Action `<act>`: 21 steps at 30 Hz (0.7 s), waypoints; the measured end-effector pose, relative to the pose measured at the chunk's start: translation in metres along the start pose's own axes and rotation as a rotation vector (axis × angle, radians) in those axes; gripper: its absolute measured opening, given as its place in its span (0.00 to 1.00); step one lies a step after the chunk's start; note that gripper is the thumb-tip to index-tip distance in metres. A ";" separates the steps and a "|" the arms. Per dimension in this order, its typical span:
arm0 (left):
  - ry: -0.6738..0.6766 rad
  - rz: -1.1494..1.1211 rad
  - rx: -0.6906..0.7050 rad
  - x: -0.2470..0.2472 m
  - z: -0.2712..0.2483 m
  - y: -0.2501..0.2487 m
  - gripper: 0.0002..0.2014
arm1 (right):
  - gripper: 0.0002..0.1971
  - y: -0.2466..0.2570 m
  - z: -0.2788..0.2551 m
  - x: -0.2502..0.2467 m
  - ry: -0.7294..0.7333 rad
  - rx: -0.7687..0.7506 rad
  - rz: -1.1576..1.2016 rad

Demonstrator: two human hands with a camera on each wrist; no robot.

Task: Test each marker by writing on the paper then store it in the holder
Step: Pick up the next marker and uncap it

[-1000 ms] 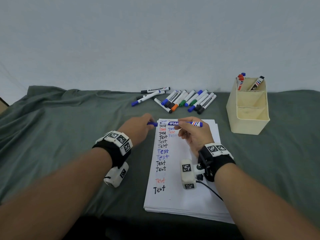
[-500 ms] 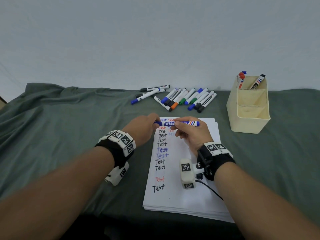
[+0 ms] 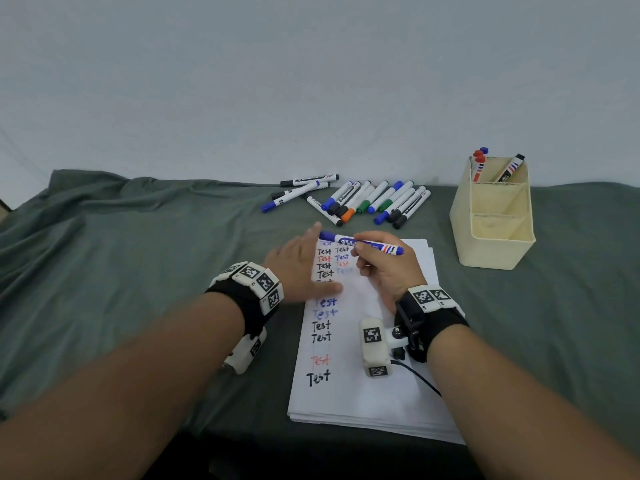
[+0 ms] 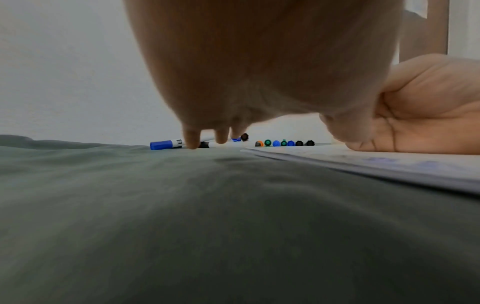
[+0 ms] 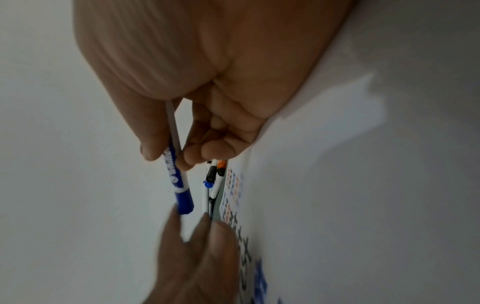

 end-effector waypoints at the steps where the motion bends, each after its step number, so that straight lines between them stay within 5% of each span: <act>1: 0.099 0.056 -0.009 0.008 0.001 0.001 0.62 | 0.07 0.000 0.000 0.000 -0.014 0.018 0.045; 4: 0.248 0.147 -0.023 0.019 0.005 0.006 0.62 | 0.08 0.003 -0.001 0.000 -0.034 0.079 0.177; 9: 0.242 0.164 -0.036 0.021 0.009 0.009 0.63 | 0.15 0.007 -0.004 0.000 -0.079 0.103 0.237; 11: 0.239 0.153 -0.043 0.021 0.010 0.009 0.63 | 0.10 0.008 -0.005 -0.002 -0.128 0.087 0.187; 13: 0.245 0.145 -0.053 0.021 0.010 0.009 0.63 | 0.08 0.013 -0.007 -0.003 -0.166 0.034 0.107; 18: 0.276 0.140 -0.059 0.018 0.009 0.010 0.64 | 0.30 0.055 -0.004 -0.024 -0.241 -0.176 -0.121; 21: 0.289 0.143 -0.059 0.017 0.009 0.011 0.64 | 0.23 0.097 0.001 -0.065 -0.361 -0.342 -0.381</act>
Point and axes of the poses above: each hand's wrist, its own z-axis towards the middle knuckle, its own x-axis out of the palm, y = z × x, the point moved 4 cm from there along z, towards the middle knuckle, and after that the axes turned 5 degrees about -z, right-handed, at the moved point
